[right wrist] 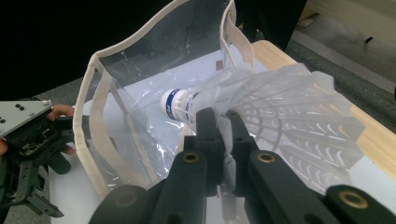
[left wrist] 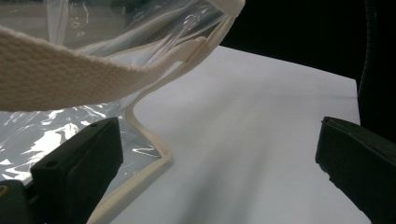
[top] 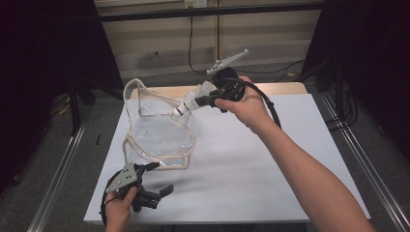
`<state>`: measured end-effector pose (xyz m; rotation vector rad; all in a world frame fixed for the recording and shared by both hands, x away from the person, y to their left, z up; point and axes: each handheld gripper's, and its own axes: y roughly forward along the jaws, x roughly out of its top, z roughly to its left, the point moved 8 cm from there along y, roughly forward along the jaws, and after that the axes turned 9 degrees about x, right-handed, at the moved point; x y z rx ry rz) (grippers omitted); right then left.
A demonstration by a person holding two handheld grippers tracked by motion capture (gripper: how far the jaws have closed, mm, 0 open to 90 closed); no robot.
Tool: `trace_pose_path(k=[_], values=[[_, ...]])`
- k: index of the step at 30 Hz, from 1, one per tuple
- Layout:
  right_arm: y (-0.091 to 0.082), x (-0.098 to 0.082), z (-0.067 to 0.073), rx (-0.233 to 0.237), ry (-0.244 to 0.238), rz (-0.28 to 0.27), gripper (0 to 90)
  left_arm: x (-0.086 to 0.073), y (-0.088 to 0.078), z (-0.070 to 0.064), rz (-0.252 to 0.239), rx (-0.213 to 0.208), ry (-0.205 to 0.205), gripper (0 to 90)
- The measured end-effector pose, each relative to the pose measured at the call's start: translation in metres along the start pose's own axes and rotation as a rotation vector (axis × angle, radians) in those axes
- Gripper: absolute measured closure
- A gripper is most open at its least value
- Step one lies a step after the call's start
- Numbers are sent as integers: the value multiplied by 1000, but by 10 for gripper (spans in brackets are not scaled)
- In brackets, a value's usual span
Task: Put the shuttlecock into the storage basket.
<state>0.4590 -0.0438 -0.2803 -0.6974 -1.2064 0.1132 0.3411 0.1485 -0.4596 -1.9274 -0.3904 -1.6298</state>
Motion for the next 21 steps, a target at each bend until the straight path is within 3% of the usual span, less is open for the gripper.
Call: trace_pose_path(k=[21], values=[[17,8,11,14,-28,9,881,0,0,0,-1,-1,0,9]])
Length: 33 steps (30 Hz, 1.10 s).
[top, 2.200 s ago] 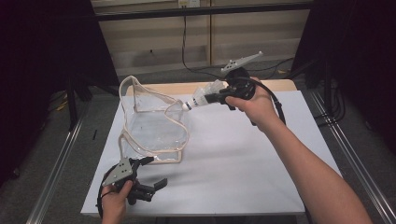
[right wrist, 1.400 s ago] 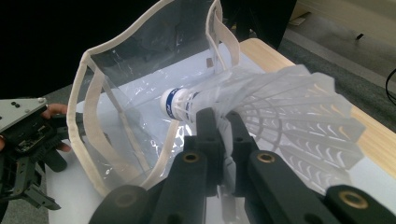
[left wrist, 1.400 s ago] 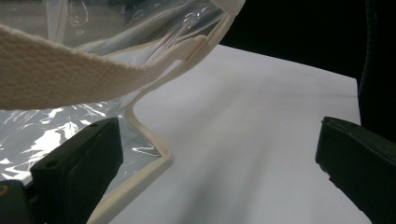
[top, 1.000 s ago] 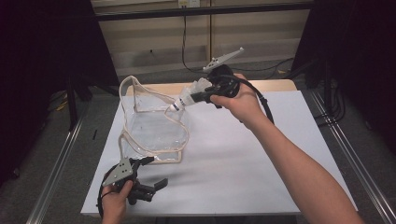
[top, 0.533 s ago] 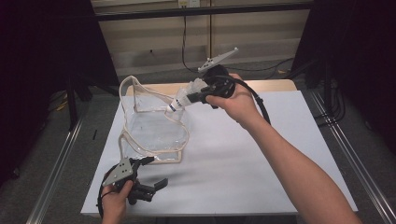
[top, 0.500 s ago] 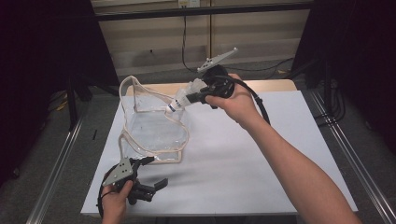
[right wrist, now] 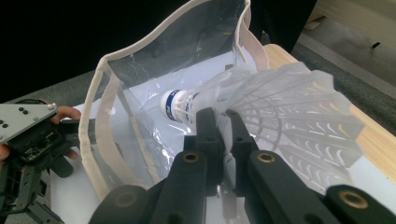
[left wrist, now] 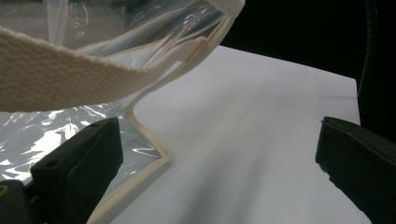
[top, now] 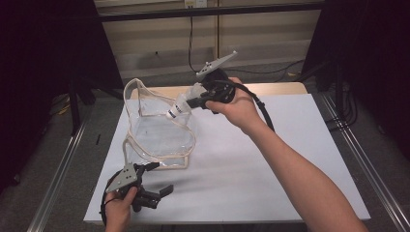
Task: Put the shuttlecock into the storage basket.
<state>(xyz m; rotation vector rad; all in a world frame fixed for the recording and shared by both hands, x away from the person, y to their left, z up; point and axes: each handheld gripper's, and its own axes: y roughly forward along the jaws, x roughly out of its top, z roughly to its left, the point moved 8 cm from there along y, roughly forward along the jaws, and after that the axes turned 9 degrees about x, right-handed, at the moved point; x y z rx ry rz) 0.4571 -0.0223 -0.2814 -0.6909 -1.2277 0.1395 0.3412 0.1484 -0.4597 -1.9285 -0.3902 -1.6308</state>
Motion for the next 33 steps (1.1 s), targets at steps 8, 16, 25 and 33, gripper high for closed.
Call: trace_pose_path(k=[8,16,25,33], values=[[7,1,3,-4,-17,14,881,-1,0,0,7,5,5,8],[18,-1,5,2,-21,32,881,-1,0,0,6,1,4,8],[28,0,8,1,-34,50,881,-1,0,0,8,-3,8,8],[37,-1,11,9,-43,66,881,-1,0,0,9,-4,10,9]])
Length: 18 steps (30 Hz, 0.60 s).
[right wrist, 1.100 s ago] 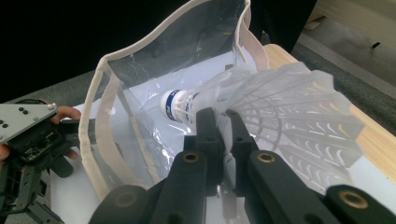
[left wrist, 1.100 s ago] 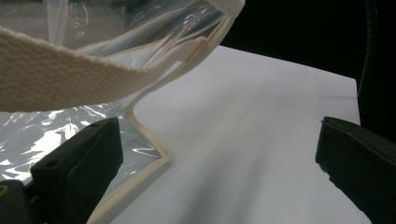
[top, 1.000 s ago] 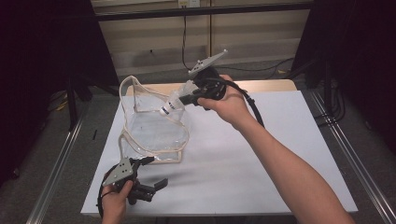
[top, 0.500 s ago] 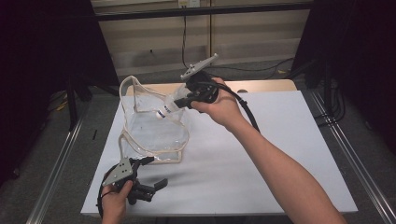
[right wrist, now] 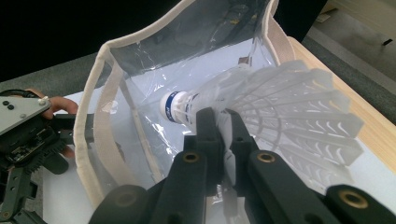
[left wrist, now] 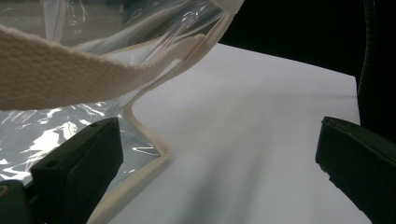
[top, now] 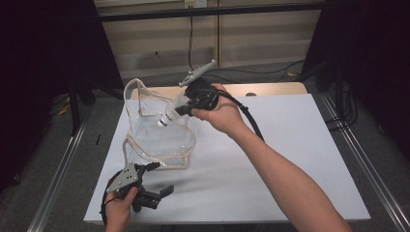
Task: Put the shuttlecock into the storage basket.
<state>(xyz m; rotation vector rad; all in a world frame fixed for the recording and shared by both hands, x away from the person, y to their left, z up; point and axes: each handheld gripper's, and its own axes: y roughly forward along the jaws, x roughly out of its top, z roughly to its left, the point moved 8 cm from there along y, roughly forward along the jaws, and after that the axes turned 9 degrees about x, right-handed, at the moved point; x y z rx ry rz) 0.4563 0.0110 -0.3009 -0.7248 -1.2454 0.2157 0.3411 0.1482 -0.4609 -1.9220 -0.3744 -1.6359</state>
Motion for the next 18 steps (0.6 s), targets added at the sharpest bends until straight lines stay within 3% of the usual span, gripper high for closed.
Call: trace_pose_path(k=[18], values=[[15,0,3,8,-11,20,880,0,0,0,-2,2,-3,8]])
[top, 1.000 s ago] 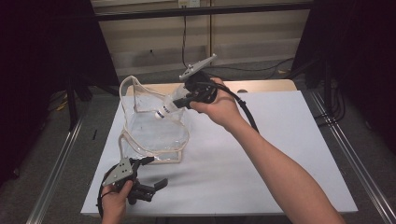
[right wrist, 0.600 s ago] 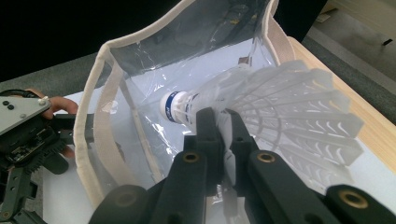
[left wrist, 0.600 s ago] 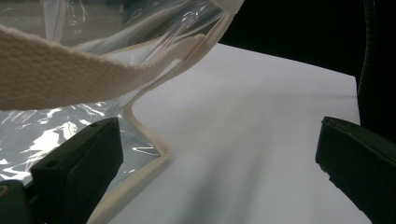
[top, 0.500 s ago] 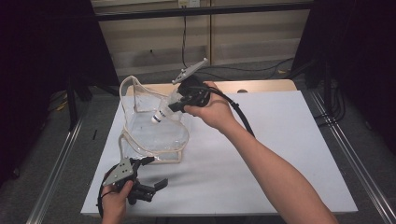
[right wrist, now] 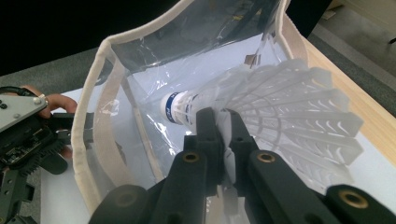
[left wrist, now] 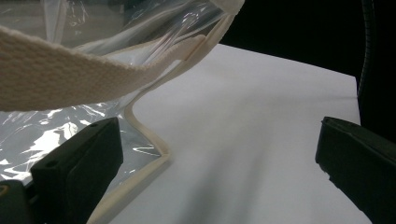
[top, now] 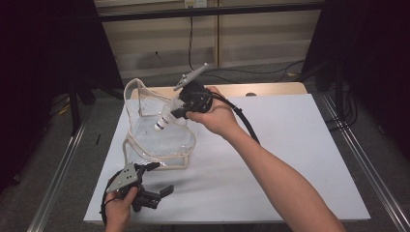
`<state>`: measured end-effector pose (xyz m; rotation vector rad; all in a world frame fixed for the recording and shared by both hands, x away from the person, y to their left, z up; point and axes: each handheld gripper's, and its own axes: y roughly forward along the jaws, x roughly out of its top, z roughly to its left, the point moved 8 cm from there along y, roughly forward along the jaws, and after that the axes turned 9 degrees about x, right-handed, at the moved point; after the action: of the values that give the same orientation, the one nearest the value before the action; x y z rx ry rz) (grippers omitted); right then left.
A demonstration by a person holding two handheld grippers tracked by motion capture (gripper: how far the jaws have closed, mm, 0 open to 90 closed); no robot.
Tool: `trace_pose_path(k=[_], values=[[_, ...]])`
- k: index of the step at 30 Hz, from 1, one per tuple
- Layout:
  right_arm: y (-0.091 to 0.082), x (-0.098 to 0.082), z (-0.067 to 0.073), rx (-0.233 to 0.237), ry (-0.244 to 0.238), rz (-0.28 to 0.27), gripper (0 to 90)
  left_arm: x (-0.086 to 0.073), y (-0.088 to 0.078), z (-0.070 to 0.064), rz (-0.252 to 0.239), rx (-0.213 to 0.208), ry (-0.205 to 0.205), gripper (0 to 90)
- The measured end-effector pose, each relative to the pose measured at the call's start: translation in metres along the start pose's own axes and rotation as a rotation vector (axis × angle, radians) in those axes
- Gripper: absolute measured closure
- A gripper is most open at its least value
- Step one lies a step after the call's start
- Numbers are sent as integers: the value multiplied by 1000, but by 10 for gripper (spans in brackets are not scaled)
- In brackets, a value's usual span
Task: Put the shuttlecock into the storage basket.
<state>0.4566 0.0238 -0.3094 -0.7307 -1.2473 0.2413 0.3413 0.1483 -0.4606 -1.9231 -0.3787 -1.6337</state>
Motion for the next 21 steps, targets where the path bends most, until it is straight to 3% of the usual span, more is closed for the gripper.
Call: trace_pose_path(k=[21], values=[[14,1,3,13,-10,15,880,0,0,0,-3,-1,-1,8]])
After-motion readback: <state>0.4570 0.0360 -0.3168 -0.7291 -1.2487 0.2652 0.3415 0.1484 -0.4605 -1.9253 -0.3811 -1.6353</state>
